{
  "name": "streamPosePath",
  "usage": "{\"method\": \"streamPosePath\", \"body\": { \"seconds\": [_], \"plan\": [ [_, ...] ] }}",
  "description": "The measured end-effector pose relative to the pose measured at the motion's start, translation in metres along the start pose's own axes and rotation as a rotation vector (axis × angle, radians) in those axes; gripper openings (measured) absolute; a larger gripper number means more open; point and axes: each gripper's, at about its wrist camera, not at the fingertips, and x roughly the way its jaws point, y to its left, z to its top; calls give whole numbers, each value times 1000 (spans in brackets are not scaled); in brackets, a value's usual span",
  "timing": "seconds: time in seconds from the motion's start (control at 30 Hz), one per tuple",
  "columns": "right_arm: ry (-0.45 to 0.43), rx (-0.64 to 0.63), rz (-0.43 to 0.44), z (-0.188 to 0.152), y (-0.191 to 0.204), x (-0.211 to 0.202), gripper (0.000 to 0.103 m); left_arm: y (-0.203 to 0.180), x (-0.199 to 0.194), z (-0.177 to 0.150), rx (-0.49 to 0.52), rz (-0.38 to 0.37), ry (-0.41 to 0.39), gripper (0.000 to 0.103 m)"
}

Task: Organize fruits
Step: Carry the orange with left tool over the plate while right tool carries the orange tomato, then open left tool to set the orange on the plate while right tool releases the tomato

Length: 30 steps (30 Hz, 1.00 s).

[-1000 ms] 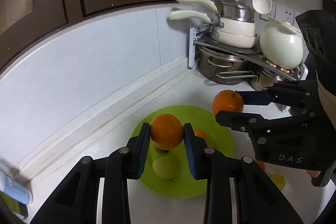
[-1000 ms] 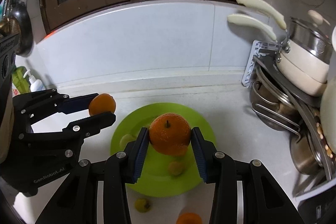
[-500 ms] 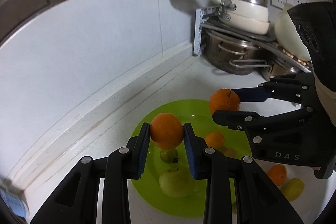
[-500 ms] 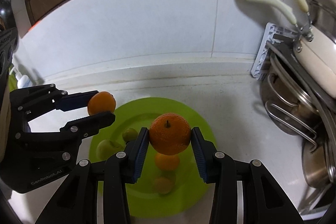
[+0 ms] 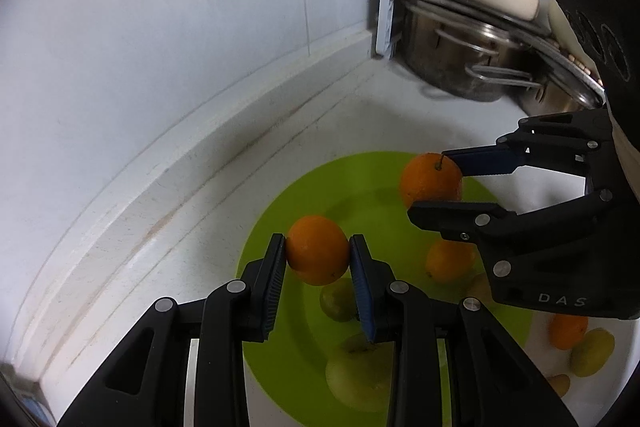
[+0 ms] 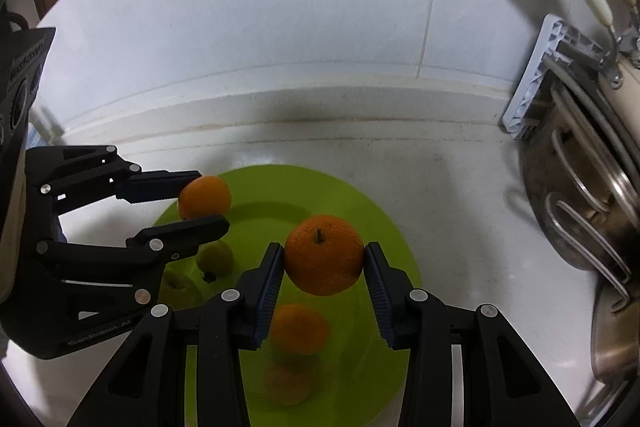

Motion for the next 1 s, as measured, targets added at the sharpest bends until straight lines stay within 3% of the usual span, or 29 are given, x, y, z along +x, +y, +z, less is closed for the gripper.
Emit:
{"method": "streamPosePath", "body": {
  "seconds": [0.37,0.57,1.0],
  "plan": [
    [44,-1,15,-1,-2,20,42,3,17,-1,-9,-21,34,32],
    [55,-4,1,0,0,22,43,7,13,-2,-32,-15,27,39],
    [-18,14,-19,-6,3,-20,45,2,-42,-7,-36,58,-78,51]
  ]
}}
